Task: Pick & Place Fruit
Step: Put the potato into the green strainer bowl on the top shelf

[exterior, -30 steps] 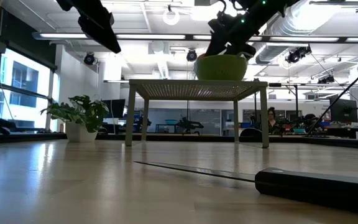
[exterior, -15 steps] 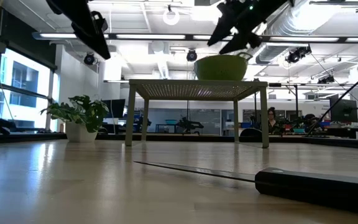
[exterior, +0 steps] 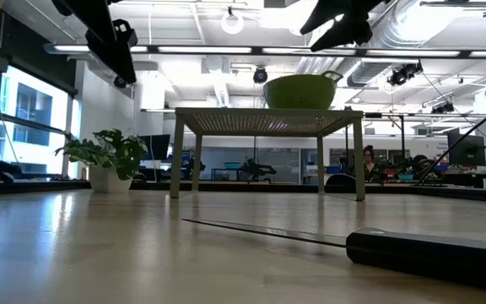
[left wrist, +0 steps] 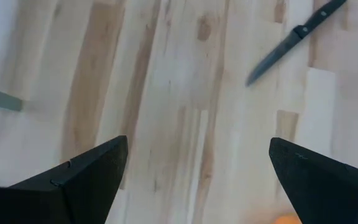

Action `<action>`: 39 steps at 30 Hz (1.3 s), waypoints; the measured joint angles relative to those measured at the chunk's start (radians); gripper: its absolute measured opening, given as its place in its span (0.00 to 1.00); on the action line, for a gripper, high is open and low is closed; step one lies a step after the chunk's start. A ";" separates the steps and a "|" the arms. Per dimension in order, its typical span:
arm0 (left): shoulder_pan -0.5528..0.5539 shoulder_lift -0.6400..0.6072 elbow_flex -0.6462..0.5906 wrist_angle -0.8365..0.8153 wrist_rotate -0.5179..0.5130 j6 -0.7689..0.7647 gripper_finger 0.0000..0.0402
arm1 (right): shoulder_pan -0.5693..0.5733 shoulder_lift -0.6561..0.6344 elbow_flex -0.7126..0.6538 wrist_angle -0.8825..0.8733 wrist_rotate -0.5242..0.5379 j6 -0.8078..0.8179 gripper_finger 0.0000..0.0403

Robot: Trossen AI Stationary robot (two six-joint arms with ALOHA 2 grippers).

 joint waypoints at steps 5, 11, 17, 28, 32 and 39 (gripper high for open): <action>-0.053 0.000 0.000 -0.007 0.032 -0.030 0.96 | 0.061 0.002 0.000 -0.063 -0.001 0.002 0.75; -0.180 0.001 0.000 -0.019 0.030 0.022 0.96 | 0.110 0.002 0.000 -0.096 0.000 0.051 0.75; -0.293 0.018 0.000 -0.019 0.029 0.084 0.96 | 0.131 0.002 0.000 -0.096 0.000 0.054 0.75; -0.411 0.121 0.000 -0.017 0.029 0.147 0.96 | 0.140 0.002 0.000 -0.086 0.000 0.107 0.75; -0.415 0.168 0.000 -0.009 0.028 0.193 0.96 | 0.140 0.002 0.000 -0.079 0.000 0.119 0.75; -0.412 0.253 0.000 -0.008 0.116 0.264 0.96 | 0.140 0.002 0.000 -0.072 0.000 0.177 0.75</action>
